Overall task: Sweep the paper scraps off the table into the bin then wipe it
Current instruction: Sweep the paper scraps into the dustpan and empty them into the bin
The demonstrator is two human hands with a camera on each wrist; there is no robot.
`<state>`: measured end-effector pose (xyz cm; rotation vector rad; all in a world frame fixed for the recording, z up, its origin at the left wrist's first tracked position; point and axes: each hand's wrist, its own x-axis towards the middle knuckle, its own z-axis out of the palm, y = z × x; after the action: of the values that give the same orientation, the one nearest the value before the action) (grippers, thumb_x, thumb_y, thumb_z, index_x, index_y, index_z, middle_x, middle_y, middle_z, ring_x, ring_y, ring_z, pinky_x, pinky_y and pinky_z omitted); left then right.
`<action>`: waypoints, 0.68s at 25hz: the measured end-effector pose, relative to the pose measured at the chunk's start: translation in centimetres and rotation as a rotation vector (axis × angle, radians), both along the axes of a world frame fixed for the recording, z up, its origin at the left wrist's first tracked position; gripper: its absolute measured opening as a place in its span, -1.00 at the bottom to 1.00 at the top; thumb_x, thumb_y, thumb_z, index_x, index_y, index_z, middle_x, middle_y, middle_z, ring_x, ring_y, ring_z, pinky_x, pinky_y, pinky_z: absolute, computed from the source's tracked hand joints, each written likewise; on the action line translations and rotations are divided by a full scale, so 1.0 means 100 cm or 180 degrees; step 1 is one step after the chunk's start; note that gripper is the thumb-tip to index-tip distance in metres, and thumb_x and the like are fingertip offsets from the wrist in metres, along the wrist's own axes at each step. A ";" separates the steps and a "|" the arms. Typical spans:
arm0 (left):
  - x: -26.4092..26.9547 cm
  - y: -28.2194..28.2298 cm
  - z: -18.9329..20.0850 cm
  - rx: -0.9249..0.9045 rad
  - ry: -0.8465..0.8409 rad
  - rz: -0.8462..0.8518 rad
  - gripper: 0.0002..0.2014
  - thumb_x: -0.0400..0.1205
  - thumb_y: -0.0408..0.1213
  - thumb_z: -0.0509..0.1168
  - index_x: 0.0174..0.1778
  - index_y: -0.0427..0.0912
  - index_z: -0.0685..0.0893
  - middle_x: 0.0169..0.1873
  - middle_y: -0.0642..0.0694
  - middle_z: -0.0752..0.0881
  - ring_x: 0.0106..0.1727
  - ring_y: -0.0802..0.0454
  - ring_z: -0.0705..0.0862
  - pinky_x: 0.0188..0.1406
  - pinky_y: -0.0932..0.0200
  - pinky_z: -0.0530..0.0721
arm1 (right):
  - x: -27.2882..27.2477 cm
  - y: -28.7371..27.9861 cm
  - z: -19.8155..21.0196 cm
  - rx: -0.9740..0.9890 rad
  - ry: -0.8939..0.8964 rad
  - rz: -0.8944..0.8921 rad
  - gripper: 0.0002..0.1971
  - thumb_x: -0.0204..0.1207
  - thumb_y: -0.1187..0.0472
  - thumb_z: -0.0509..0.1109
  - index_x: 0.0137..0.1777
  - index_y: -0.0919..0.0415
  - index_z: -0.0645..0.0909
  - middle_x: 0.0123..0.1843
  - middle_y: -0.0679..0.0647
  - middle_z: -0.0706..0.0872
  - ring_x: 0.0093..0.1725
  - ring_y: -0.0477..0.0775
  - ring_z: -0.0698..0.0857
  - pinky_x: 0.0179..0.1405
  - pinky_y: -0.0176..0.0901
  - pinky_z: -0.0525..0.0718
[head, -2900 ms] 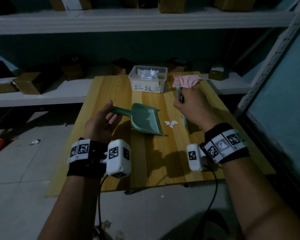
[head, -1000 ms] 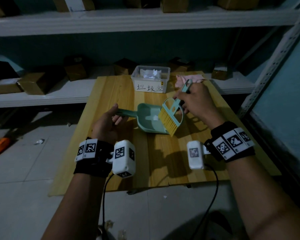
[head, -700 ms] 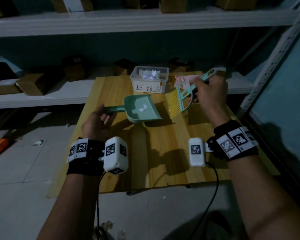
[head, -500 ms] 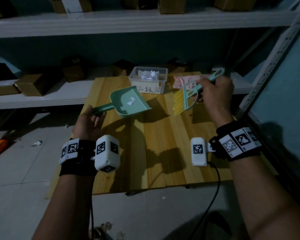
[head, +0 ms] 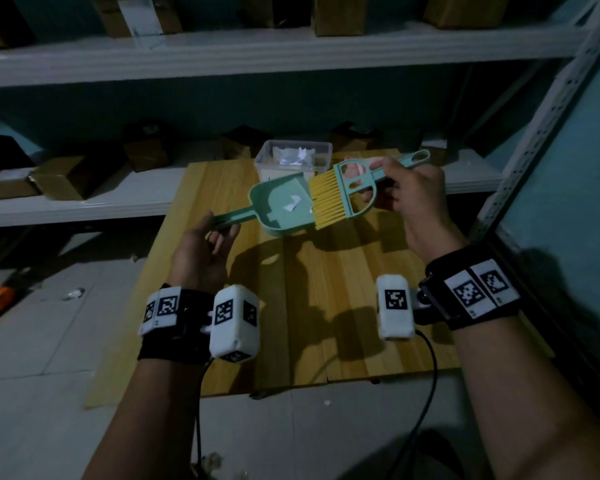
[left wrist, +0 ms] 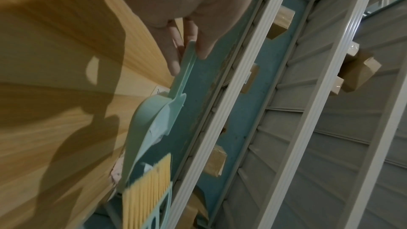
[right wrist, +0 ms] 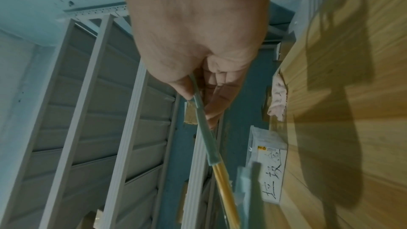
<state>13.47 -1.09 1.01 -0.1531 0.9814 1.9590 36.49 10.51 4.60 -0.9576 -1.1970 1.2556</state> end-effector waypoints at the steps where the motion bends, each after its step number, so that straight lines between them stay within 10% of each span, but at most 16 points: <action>1: 0.002 0.001 0.000 0.0012 -0.0014 -0.0015 -0.65 0.65 -0.34 0.37 0.37 -0.30 0.61 0.05 -0.21 0.60 0.09 -0.09 0.74 -0.05 0.06 0.83 | -0.001 -0.001 0.000 0.0009 -0.0072 0.0001 -0.86 0.63 0.18 0.39 0.01 0.23 0.71 -0.06 0.17 0.84 -0.14 0.10 0.86 -0.27 -0.17 0.78; 17: -0.004 -0.003 -0.004 -0.0007 -0.0159 0.0083 -0.68 0.62 -0.35 0.41 0.28 -0.31 0.61 0.09 -0.26 0.63 0.06 -0.13 0.75 -0.11 0.06 0.85 | 0.002 -0.005 0.002 0.0215 -0.0444 -0.0174 -0.89 0.65 0.19 0.37 -0.11 0.09 0.68 -0.11 0.11 0.83 -0.17 0.05 0.86 -0.20 -0.05 0.82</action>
<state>13.06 -1.34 0.57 -0.2161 0.9533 1.9687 36.73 10.05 4.81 -1.0347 -1.3045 1.1133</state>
